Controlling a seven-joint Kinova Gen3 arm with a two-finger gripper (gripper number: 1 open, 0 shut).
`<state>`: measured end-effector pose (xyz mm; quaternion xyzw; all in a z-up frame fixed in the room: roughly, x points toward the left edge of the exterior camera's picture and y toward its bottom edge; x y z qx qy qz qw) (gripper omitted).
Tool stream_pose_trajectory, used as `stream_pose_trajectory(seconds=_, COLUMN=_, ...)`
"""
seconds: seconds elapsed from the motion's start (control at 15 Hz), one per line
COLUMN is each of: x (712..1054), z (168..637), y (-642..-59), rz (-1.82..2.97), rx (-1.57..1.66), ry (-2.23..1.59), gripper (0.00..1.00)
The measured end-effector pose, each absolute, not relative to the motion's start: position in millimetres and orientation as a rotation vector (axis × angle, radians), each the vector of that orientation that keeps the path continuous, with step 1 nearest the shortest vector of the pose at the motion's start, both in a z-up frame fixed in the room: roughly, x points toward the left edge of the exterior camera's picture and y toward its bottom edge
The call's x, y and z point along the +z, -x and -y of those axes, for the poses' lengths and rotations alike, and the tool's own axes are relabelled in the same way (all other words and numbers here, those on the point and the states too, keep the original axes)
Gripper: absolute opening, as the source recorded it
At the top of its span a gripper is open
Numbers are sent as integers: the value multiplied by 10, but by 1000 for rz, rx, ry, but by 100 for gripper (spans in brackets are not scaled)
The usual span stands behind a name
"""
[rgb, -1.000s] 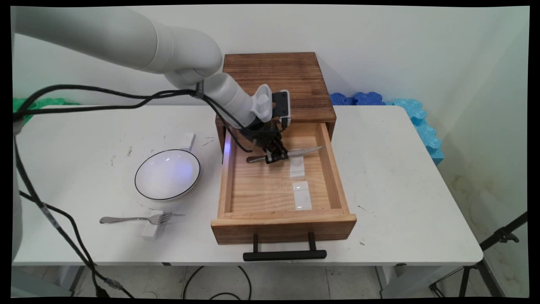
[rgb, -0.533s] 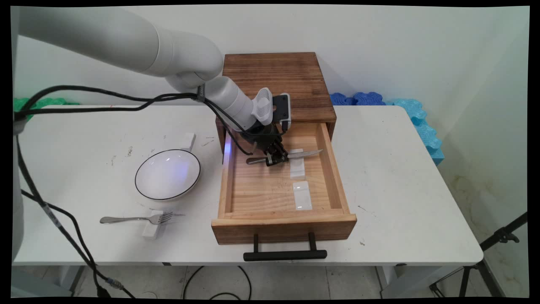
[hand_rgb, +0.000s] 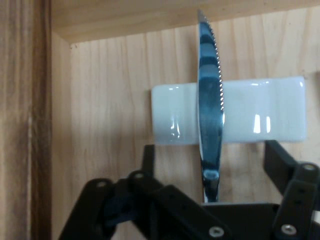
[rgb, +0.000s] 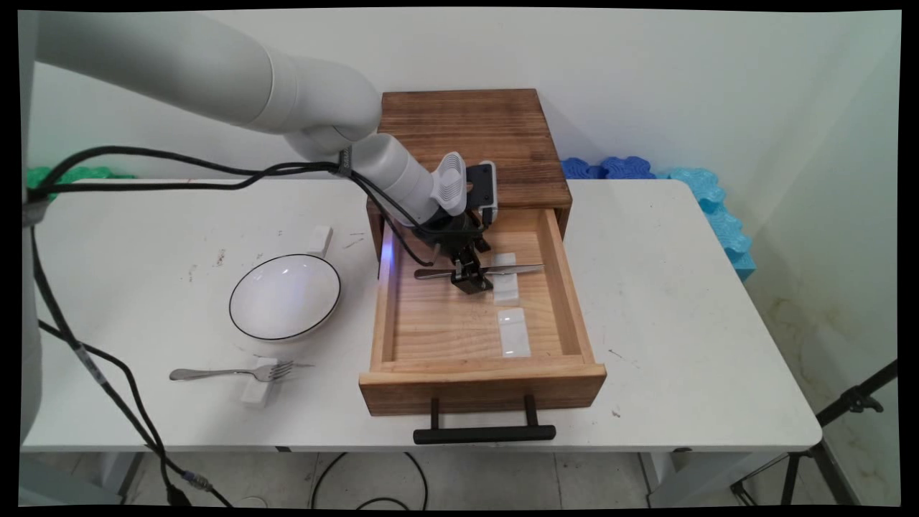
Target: Place the picked object into the drawer
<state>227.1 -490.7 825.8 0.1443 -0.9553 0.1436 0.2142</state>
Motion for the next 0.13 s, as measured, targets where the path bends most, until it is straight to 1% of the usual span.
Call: stream_pose_trajectory(seconds=0.13, x=8264, z=4899, y=-2266, rz=2647, rx=400, ry=-399, gripper=100)
